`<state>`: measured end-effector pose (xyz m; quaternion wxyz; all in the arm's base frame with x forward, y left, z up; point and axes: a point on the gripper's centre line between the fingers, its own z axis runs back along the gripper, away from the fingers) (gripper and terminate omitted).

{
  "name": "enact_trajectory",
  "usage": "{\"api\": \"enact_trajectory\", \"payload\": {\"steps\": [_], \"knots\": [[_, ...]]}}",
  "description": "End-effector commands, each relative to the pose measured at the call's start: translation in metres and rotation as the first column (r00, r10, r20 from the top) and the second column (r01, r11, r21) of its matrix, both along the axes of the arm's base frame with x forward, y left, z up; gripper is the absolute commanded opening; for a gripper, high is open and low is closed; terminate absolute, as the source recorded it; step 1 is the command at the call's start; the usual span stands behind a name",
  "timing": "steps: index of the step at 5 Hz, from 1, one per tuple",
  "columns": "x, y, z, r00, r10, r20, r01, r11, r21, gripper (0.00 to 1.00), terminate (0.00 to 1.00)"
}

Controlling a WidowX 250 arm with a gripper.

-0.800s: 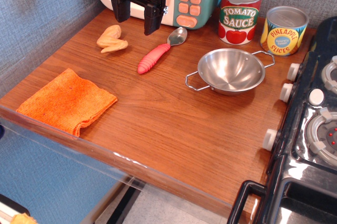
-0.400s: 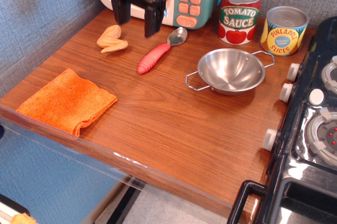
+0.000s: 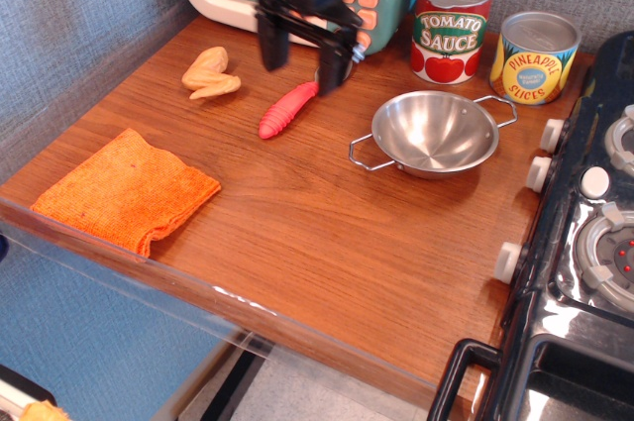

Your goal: Put the bowl on top of the orange cloth

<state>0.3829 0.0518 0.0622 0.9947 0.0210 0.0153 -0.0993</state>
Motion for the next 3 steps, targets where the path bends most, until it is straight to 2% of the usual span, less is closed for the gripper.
{"api": "enact_trajectory", "payload": {"steps": [1,3], "knots": [[0.009,-0.034,0.034,0.993,-0.054,0.109,0.055,0.998,-0.011,1.0,0.0],[0.024,-0.023,-0.005,0.997,0.047,0.059,-0.046,0.999,-0.018,1.0,0.0]]}}
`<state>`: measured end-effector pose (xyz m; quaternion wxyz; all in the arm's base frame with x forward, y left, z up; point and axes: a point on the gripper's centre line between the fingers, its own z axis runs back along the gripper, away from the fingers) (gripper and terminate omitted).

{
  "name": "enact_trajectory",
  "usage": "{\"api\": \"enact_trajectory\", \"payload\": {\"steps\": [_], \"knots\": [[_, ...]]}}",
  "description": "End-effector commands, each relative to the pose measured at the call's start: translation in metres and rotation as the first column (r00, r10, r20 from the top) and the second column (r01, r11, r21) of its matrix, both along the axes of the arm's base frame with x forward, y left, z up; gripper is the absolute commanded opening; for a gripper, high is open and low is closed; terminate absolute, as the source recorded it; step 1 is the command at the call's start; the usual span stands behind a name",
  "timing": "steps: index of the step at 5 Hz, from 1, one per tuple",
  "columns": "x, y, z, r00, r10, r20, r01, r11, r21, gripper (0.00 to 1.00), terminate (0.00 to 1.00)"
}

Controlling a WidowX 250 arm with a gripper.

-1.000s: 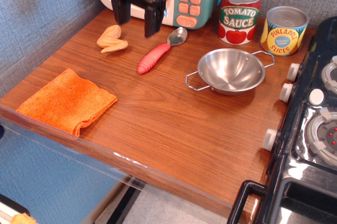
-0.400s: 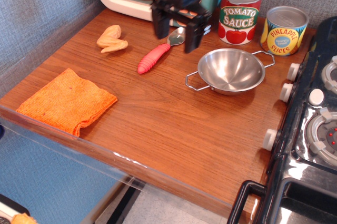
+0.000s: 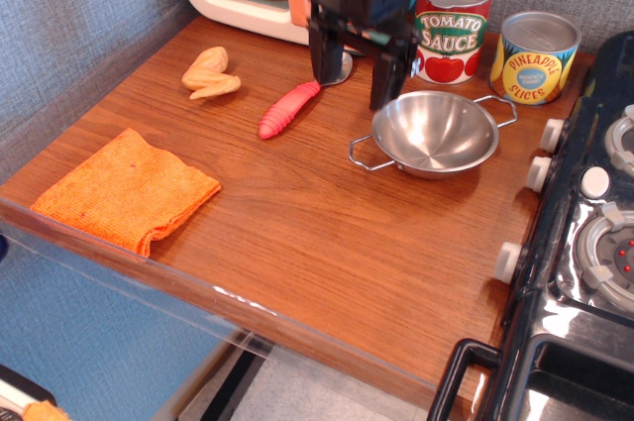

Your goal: Put the bowl on top of the orange cloth

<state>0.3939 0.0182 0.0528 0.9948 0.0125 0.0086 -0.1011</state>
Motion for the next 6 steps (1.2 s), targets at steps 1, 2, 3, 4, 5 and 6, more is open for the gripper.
{"api": "enact_trajectory", "payload": {"steps": [1,2,3,4,5,6], "knots": [[0.017,0.004,-0.009,0.995,0.071,0.063,-0.07,0.997,-0.029,1.0,0.0],[0.018,-0.01,-0.014,0.994,0.051,0.092,-0.047,0.998,-0.047,1.0,0.0],[0.018,-0.018,-0.016,0.993,0.028,0.113,-0.022,0.998,-0.056,1.0,0.0],[0.018,-0.022,-0.02,0.992,0.003,0.125,0.005,0.998,-0.06,1.0,0.0],[0.019,-0.02,-0.023,0.993,-0.006,0.118,0.012,0.998,-0.054,0.0,0.0],[0.018,-0.017,-0.018,0.993,-0.006,0.115,0.013,0.998,-0.06,0.0,0.0]]}}
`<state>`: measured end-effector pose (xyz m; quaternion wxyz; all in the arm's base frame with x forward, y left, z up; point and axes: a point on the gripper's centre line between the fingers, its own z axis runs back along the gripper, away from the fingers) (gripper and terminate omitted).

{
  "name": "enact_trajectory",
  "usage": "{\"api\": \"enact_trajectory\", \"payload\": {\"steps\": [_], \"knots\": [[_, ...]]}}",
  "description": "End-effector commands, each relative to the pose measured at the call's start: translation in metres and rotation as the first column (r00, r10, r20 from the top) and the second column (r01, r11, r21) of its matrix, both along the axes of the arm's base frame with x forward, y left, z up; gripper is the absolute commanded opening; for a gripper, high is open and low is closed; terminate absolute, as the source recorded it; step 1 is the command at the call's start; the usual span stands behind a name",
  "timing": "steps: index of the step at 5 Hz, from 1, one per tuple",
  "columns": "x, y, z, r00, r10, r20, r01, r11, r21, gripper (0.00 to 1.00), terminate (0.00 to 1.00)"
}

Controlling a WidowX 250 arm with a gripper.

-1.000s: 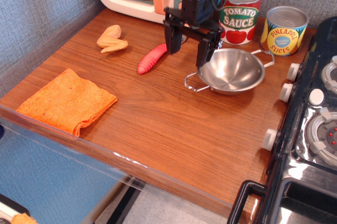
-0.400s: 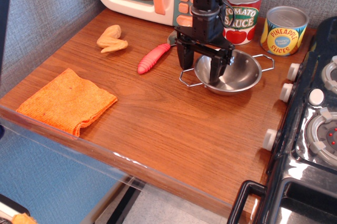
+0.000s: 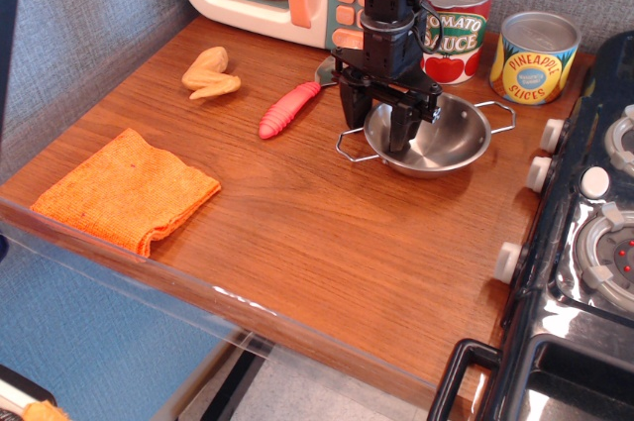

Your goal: Put the bowl on top of the orange cloth

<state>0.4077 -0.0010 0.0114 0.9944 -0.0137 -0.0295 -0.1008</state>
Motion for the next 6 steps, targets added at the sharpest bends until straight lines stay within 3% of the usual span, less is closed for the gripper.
{"api": "enact_trajectory", "payload": {"steps": [1,2,3,4,5,6], "knots": [[0.004,0.004,0.038,0.998,-0.017,0.056,0.019,0.999,-0.026,0.0,0.0],[0.004,0.001,0.059,0.997,-0.041,0.059,0.044,0.997,-0.063,0.0,0.0],[-0.006,0.003,0.108,0.991,-0.08,0.106,0.088,0.993,-0.072,0.0,0.0],[-0.029,0.032,0.138,0.991,-0.059,0.118,0.069,0.995,-0.077,0.0,0.0],[-0.064,0.078,0.144,0.997,0.023,0.071,-0.02,0.999,-0.043,0.0,0.0],[-0.098,0.125,0.128,0.996,0.093,0.014,-0.093,0.996,-0.005,0.0,0.0]]}}
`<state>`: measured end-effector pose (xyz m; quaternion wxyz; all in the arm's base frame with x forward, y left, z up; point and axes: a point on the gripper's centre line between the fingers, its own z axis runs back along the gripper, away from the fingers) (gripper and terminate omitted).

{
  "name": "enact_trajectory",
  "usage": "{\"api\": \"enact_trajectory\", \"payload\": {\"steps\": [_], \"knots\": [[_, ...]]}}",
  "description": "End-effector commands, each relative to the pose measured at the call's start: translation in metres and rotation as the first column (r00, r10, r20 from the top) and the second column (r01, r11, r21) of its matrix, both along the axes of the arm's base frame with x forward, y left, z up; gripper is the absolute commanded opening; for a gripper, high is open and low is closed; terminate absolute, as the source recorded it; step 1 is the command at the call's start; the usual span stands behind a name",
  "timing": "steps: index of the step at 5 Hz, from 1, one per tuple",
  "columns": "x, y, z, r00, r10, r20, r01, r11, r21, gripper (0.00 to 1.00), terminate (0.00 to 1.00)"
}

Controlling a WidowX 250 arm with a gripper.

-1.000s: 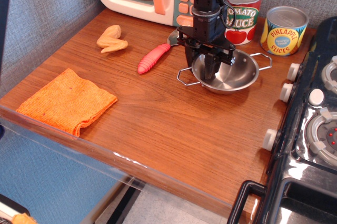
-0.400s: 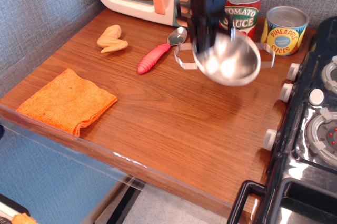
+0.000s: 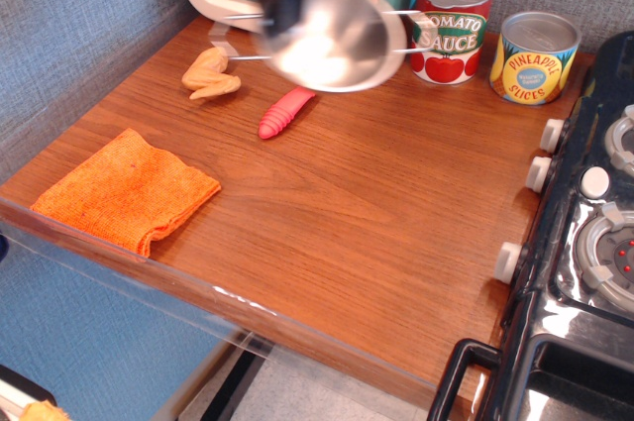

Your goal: Put the bowl on top of the orange cloth

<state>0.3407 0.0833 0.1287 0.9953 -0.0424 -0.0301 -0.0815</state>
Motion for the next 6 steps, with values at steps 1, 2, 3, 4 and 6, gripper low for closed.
{"api": "enact_trajectory", "payload": {"steps": [1,2,3,4,6], "knots": [[-0.065,0.088,-0.019,0.991,0.126,-0.046,-0.121,0.988,0.094,0.0,0.0],[-0.081,0.138,-0.043,0.986,0.133,-0.102,-0.119,0.985,0.126,0.0,0.0],[-0.088,0.147,-0.06,0.982,0.127,-0.142,-0.104,0.982,0.155,0.0,0.0],[-0.097,0.144,-0.07,0.983,0.102,-0.15,-0.079,0.985,0.154,0.0,0.0],[-0.11,0.126,-0.048,0.996,0.058,-0.061,-0.047,0.986,0.163,0.0,0.0]]}}
